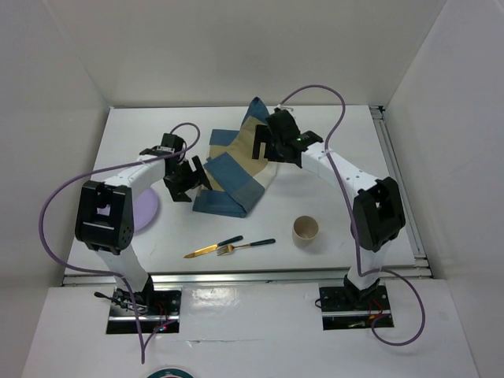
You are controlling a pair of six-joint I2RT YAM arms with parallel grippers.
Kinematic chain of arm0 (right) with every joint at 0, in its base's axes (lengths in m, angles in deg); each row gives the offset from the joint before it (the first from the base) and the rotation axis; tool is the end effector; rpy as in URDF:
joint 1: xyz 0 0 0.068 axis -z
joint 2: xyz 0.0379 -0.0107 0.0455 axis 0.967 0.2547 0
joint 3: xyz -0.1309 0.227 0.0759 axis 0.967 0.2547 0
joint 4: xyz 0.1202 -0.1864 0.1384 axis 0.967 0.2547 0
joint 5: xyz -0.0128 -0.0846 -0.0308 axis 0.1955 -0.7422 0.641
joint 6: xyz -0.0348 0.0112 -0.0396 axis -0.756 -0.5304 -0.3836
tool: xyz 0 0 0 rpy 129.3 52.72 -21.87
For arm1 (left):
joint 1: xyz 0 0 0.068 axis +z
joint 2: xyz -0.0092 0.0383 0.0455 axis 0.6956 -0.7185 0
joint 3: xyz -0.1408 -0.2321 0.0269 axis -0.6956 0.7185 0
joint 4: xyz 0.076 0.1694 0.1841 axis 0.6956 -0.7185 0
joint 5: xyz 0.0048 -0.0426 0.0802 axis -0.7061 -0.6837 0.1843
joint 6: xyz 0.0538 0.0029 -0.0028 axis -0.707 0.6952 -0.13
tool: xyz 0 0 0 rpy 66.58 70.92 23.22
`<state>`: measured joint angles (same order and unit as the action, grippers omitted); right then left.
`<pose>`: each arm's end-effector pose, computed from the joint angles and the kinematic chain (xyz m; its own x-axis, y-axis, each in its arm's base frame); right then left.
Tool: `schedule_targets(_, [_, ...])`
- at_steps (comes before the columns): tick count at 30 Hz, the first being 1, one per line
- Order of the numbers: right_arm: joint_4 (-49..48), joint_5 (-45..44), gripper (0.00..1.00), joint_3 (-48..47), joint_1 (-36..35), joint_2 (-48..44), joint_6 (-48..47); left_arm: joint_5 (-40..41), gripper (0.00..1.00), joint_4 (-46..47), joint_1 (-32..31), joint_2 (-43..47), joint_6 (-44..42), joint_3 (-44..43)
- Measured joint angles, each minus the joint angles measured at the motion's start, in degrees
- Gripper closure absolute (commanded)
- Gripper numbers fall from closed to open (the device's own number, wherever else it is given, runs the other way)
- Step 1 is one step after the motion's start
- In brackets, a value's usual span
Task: Set the dinner table for one person
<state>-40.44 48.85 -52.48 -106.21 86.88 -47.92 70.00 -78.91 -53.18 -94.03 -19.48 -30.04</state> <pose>0.3572 0.2063 0.2894 -0.7085 0.1230 -0.6949 -0.0526 0.9728 0.2258 0.3493 -0.0637 0.2019 -0.8221 -0.5326 -0.2012 -0.4090 0.7984 -0.4419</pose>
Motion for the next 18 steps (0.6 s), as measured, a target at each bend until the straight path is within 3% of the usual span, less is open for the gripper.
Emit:
schedule_targets(9, [0.7, -0.5, 0.01, 3.9, 1.2, -3.2, 0.0, 7.9, 0.03, -1.8, -3.2, -5.4, 0.4, 0.0])
schedule_targets(14, [2.1, -2.0, 0.01, 4.5, 1.4, -4.8, 0.0, 8.0, 0.2, -1.1, -4.7, -5.9, 2.0, 0.0])
schedule_targets(15, [2.2, -2.2, 0.01, 4.5, 1.4, -5.0, 0.0, 7.7, 0.33, -0.8, -4.9, -5.9, 2.5, 0.2])
schedule_targets(18, [2.8, -3.1, 0.01, 5.0, 2.0, -6.4, 0.1, 6.8, 0.59, 0.8, -5.5, -5.9, 4.1, 1.1])
